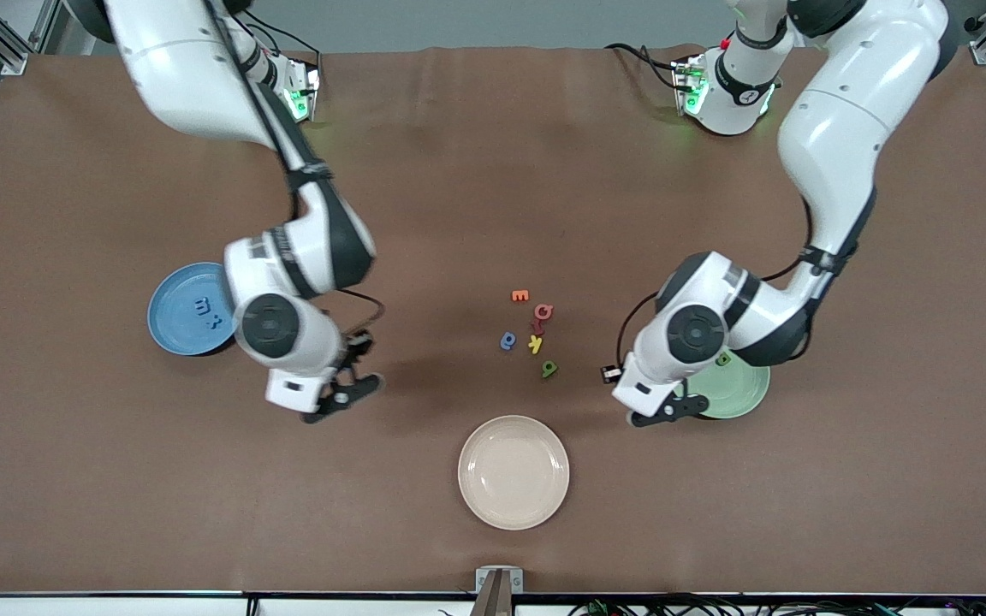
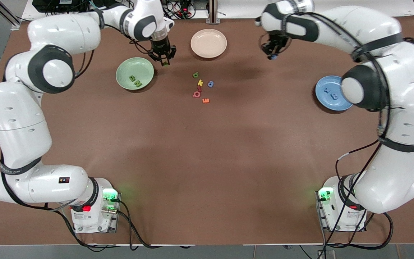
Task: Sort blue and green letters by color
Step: 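Place the u on the green plate while the right gripper places G on blue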
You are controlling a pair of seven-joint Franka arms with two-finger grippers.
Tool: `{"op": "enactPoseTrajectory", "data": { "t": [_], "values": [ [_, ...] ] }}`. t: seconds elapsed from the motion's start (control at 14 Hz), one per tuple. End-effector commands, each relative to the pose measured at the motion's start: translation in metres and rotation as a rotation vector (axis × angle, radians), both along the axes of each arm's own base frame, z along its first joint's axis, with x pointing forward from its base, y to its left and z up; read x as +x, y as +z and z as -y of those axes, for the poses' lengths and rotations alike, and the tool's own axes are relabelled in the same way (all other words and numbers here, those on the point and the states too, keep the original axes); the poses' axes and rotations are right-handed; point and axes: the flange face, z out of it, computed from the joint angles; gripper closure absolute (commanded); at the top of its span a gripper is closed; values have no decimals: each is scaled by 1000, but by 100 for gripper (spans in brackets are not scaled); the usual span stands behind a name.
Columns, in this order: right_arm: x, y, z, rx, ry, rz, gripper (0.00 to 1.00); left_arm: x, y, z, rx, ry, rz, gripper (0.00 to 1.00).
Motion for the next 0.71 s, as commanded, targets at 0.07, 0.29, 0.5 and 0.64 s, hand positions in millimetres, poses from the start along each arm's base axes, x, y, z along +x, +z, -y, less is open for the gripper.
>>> {"op": "enactPoseTrajectory", "data": {
  "t": [0.07, 0.29, 0.5, 0.64],
  "values": [
    [-58, 4, 85, -9, 106, -51, 100, 3, -3, -53, -3, -38, -29, 75],
    [-97, -14, 141, -11, 129, -46, 100, 4, -15, -85, 18, -51, -41, 75],
    [-128, -40, 198, 20, 143, -28, 100, -3, -29, -95, 31, -67, -36, 75],
    [-138, -49, 222, 31, 146, -28, 100, -6, -32, -95, 23, -70, -30, 74]
  ]
}}
